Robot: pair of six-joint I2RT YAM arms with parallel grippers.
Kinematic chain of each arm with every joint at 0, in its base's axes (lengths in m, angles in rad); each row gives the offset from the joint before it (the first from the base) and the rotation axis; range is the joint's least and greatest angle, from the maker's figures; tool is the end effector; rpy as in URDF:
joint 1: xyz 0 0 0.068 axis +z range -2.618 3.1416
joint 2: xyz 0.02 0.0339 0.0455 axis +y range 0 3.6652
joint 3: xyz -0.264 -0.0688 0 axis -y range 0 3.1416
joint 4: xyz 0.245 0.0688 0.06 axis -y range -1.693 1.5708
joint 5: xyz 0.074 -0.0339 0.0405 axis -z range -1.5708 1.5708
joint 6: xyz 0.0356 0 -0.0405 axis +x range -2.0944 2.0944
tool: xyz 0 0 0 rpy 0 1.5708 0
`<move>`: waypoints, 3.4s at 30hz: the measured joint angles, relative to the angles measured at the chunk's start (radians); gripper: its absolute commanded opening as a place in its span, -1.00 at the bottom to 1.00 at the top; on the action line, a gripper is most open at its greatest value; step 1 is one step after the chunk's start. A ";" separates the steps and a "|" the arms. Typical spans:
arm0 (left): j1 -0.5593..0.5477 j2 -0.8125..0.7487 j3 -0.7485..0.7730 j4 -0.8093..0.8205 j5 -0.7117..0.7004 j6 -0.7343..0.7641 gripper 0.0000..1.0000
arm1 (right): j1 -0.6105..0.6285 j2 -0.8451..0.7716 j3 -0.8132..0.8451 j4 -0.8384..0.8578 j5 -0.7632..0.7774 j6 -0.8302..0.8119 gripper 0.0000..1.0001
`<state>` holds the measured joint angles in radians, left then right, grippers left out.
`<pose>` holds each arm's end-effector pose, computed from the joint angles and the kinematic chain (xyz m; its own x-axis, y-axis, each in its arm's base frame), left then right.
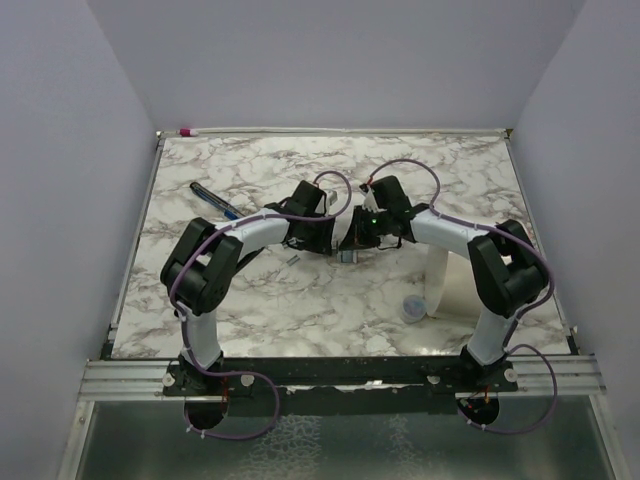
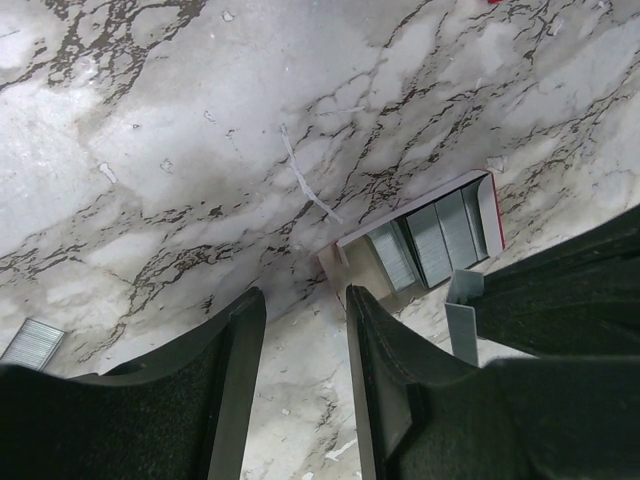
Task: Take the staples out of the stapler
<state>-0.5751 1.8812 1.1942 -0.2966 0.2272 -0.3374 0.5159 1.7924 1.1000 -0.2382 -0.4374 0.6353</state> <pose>0.3215 -0.2179 0.1654 -0.8693 0.1791 -0.4607 0.3676 0.8573 -0.3604 0.3130 0.1948 0.1756 -0.9573 0.0751 -0.2792 -0.1229 0.7685 0.6279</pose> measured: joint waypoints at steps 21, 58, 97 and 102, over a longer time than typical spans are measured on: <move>0.030 -0.013 -0.024 -0.009 0.037 -0.001 -0.44 | 0.061 0.105 0.102 -0.070 0.011 0.041 -0.98; 0.045 -0.013 -0.031 -0.012 0.069 -0.036 -0.46 | 0.119 0.206 0.268 -0.275 0.190 0.035 -0.99; 0.052 -0.013 -0.032 -0.019 0.072 -0.055 -0.47 | 0.142 0.261 0.378 -0.378 0.275 -0.005 -0.99; 0.052 -0.013 -0.032 -0.019 0.072 -0.055 -0.47 | 0.148 0.263 0.388 -0.401 0.291 -0.011 -0.98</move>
<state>-0.5228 1.8679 1.1625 -0.3157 0.2993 -0.3927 0.6643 2.0556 1.4883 -0.6392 -0.1463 0.6239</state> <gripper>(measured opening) 0.269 0.011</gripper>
